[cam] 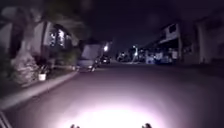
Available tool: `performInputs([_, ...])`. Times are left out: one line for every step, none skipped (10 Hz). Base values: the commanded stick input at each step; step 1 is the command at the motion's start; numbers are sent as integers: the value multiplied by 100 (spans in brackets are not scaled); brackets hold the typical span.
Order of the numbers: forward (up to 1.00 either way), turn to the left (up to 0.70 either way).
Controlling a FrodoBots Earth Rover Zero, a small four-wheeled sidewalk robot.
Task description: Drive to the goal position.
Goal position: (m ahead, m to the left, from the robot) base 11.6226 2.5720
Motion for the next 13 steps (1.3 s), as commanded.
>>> performInputs([70, -2])
performInputs([70, 0])
performInputs([70, 0])
performInputs([70, 0])
performInputs([70, 0])
performInputs([70, 0])
performInputs([70, 0])
performInputs([70, 0])
performInputs([70, 0])
performInputs([70, 0])
performInputs([70, 0])
performInputs([70, 0])
performInputs([70, -2])
